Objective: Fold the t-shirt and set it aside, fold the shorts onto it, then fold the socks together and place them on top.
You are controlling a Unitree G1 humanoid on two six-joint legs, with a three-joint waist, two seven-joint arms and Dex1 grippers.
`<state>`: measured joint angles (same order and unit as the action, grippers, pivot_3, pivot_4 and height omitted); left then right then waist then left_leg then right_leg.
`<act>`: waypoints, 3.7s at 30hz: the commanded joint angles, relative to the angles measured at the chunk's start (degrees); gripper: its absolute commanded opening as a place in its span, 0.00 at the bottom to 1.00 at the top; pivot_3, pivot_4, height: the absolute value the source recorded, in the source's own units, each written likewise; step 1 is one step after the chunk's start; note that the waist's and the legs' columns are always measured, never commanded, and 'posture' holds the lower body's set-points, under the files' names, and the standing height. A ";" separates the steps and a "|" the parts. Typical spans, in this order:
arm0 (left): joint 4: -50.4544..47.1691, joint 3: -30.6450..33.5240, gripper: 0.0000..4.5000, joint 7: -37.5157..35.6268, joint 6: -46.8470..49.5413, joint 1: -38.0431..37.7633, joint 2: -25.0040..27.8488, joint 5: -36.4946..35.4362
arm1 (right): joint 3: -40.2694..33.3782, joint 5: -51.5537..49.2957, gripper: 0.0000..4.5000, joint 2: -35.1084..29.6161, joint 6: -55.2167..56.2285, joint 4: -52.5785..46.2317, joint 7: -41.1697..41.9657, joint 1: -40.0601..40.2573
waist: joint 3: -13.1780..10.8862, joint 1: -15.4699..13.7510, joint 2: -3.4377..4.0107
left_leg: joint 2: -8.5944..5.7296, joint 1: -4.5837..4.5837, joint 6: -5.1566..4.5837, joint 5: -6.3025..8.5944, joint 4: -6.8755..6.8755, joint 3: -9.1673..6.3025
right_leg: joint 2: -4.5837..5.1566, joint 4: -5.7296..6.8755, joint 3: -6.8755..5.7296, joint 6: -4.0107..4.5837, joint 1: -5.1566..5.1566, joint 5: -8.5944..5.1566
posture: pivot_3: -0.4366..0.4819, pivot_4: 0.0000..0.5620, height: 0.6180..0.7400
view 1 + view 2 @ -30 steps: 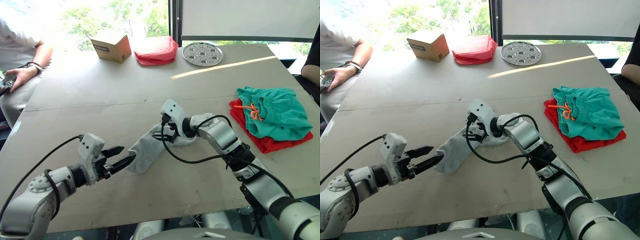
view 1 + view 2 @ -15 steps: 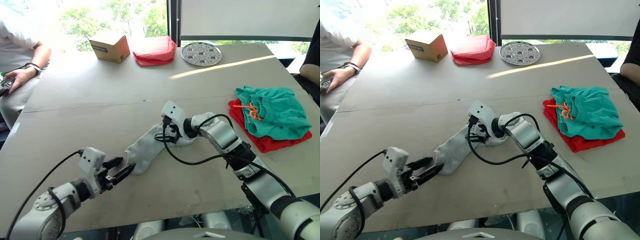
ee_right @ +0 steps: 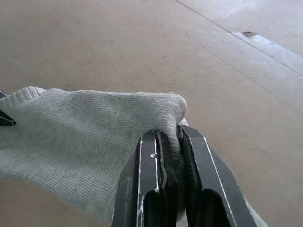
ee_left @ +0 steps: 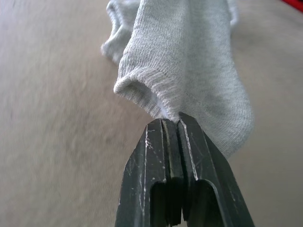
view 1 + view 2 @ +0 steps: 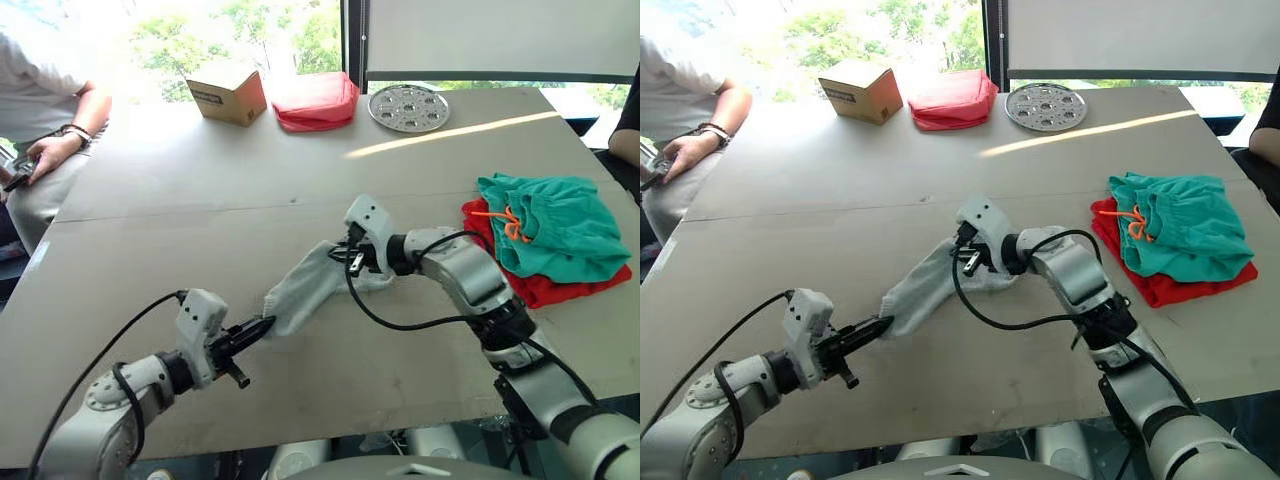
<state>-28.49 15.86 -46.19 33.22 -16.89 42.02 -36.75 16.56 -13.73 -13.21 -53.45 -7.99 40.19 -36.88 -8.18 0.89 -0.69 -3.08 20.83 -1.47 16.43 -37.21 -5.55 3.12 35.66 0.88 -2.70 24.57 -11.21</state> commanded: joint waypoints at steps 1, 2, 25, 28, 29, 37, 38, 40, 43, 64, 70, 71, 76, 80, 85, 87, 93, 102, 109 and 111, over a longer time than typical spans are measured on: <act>-0.45 -1.60 0.00 -2.92 3.58 8.66 4.61 -2.30 | -6.75 -2.89 0.00 -3.53 -7.26 -11.27 -2.91 3.19 | -0.02 -0.40 0.03 | -0.03 0.00 -0.01 0.00 -0.01 -0.01 | 0.01 0.00 -0.01 0.00 -0.06 0.00 | 0.48 0.27 1.00; 1.05 -3.37 0.00 -2.59 4.61 12.38 5.41 -1.44 | -8.02 -2.88 0.00 -4.08 -8.87 -12.71 -4.33 4.07 | -0.01 -0.39 0.02 | -0.09 0.01 -0.03 0.00 -0.05 -0.09 | 0.00 -0.02 -0.11 -0.01 -0.08 0.00 | 0.48 0.27 1.00; 22.78 -22.41 0.00 -12.42 0.88 38.26 8.00 15.80 | -7.32 -2.55 0.00 -2.33 -12.07 -20.88 -19.54 13.41 | 0.00 1.10 -0.04 | 0.02 -0.02 0.24 -0.17 0.02 0.22 | -0.13 0.00 0.26 -0.04 0.02 0.01 | 0.48 0.27 1.00; 20.46 -20.29 0.00 -11.83 3.26 37.97 8.33 14.68 | -7.36 -3.20 0.00 -1.84 -12.00 -20.58 -19.40 12.86 | 0.00 1.13 -0.04 | 0.03 -0.02 0.24 -0.17 0.02 0.22 | -0.14 0.01 0.25 -0.04 0.02 0.00 | 0.48 0.27 1.00; 19.98 -19.88 0.00 -11.81 3.75 37.82 8.49 14.56 | -7.15 -3.18 0.00 -1.96 -11.86 -20.32 -19.34 12.77 | 0.00 1.12 -0.04 | 0.03 -0.02 0.24 -0.17 0.02 0.21 | -0.14 0.01 0.24 -0.04 0.02 0.00 | 0.48 0.27 1.00; 21.57 -22.37 0.00 -6.54 2.82 36.57 4.58 19.15 | -3.14 -1.22 0.00 -2.15 -6.68 -10.56 -18.14 9.91 | 0.00 1.12 -0.05 | 0.02 -0.04 0.24 -0.17 0.01 0.24 | -0.18 0.04 0.25 -0.04 0.01 0.00 | 0.48 0.27 1.00; 22.11 -22.79 0.08 -5.93 2.37 36.24 4.14 19.98 | -2.83 -1.08 0.00 -2.05 -5.88 -9.09 -17.91 9.56 | 0.00 1.12 -0.05 | 0.02 -0.05 0.24 -0.17 0.01 0.25 | -0.19 0.04 0.25 -0.04 0.01 0.00 | 0.48 0.27 1.00; 22.95 -22.86 0.25 -4.48 1.43 35.49 3.36 21.32 | -1.94 -0.44 0.18 -2.53 -4.25 -6.94 -17.43 9.31 | 0.03 1.12 -0.10 | 0.00 -0.05 0.24 -0.17 0.00 0.27 | -0.21 0.06 0.27 -0.04 0.01 0.01 | 0.48 0.27 1.00; 21.12 -19.42 0.55 -4.47 2.75 32.92 3.41 18.88 | -1.55 -0.53 0.47 -4.98 -4.60 -9.52 -16.34 10.47 | 0.04 1.11 -0.11 | 0.03 -0.05 0.25 -0.17 0.00 0.25 | -0.13 0.06 0.28 -0.04 0.02 0.00 | 0.48 0.27 1.00; -1.76 2.68 1.00 28.08 32.35 18.08 -23.89 -14.87 | 2.04 -2.03 0.04 -14.99 13.60 -12.04 1.57 15.60 | 0.10 0.31 -0.26 | 0.05 -0.25 0.26 -0.17 -0.19 0.18 | -0.06 0.00 0.18 -0.04 -0.34 0.00 | 0.48 0.27 1.00; -2.88 3.16 1.00 33.42 31.57 17.24 -24.05 -14.37 | 3.59 -1.05 0.02 -12.57 10.91 -12.01 -1.06 15.21 | 0.10 -0.24 -0.26 | 0.07 -0.20 0.29 -0.17 -0.18 0.17 | -0.06 -0.01 0.20 -0.03 -0.30 0.00 | 0.48 0.27 1.00; -2.84 2.79 1.00 33.63 31.28 17.35 -23.71 -14.07 | 3.75 -0.77 0.02 -12.60 10.80 -11.86 -1.12 15.35 | 0.10 -0.24 -0.26 | 0.02 -0.21 0.28 -0.17 -0.18 0.19 | -0.03 -0.01 0.20 -0.04 -0.31 0.00 | 0.48 0.27 1.00; -0.32 0.14 1.00 34.42 30.73 19.77 -24.26 -13.51 | 5.11 1.04 0.02 -10.86 7.73 -12.01 -4.26 15.77 | 0.10 -0.25 -0.26 | -0.02 -0.22 0.28 -0.17 -0.20 0.16 | -0.04 -0.01 0.16 -0.04 -0.33 0.00 | 0.48 0.27 1.00; 6.40 -6.13 1.00 34.25 28.08 22.95 -25.59 -8.44 | 6.12 3.21 0.02 -9.44 1.94 -9.96 -7.91 14.78 | 0.18 -0.45 -0.25 | -0.07 -0.23 0.29 -0.18 -0.20 0.15 | -0.04 -0.01 0.15 -0.04 -0.35 0.00 | 0.48 0.27 1.00; 10.58 -13.23 0.89 32.77 23.25 23.44 -25.01 -1.45 | 6.48 2.54 0.00 -9.00 -0.70 -10.18 -7.81 15.10 | 0.44 -0.78 -0.03 | -0.12 -0.62 0.27 -0.17 -0.18 0.13 | -0.05 -0.08 0.10 -0.04 -0.83 -0.02 | 0.48 0.27 1.00; 11.76 -15.15 0.73 31.77 21.65 23.34 -25.43 0.19 | 6.82 2.21 0.00 -8.62 -1.53 -10.84 -8.01 15.77 | 0.51 -1.01 0.05 | -0.16 -0.96 0.01 -0.02 -0.14 0.12 | -0.09 -0.14 0.09 0.14 -1.19 -0.17 | 0.48 0.27 1.00; 11.70 -14.48 0.20 30.77 16.92 23.11 -25.10 3.77 | 7.14 2.32 0.00 -6.05 -2.06 -10.39 -9.66 15.21 | 0.73 -1.55 0.11 | -0.18 -1.09 0.00 -0.02 -0.14 0.03 | -0.11 -0.29 0.03 -0.10 -1.40 -0.31 | 0.48 0.27 1.00; 3.42 -9.93 0.01 26.21 12.45 23.68 -11.00 9.50 | 11.53 4.08 0.00 3.21 -4.24 -0.48 -10.34 4.08 | 0.66 0.46 -0.04 | 0.08 -0.95 0.30 -0.16 0.12 0.07 | -0.23 -0.21 0.15 -0.03 -0.98 -0.12 | 0.48 0.27 1.00; -1.16 -12.07 0.01 23.93 12.38 29.00 -4.53 12.47 | 13.04 4.49 0.00 6.28 -2.48 4.16 -9.29 0.05 | 0.55 0.21 0.02 | 0.09 -0.87 0.40 -0.17 0.34 0.02 | -0.21 -0.24 0.08 0.05 -0.83 -0.15 | 0.48 0.27 1.00; -2.42 -14.36 0.01 24.63 13.92 31.24 -5.38 12.79 | 12.71 4.50 0.00 6.26 -2.34 4.78 -9.23 0.34 | 0.52 0.08 0.06 | 0.07 -0.86 0.40 -0.17 0.36 0.00 | -0.23 -0.24 0.05 0.04 -0.83 -0.15 | 0.48 0.27 1.00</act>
<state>-27.68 2.54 -22.15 46.75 12.59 36.83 -24.67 29.34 -9.24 -7.23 -56.03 -3.33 30.66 -36.42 -7.66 0.97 -0.63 -3.04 19.97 -1.07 16.26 -36.83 -5.55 2.87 35.42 0.91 -2.65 23.73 -11.35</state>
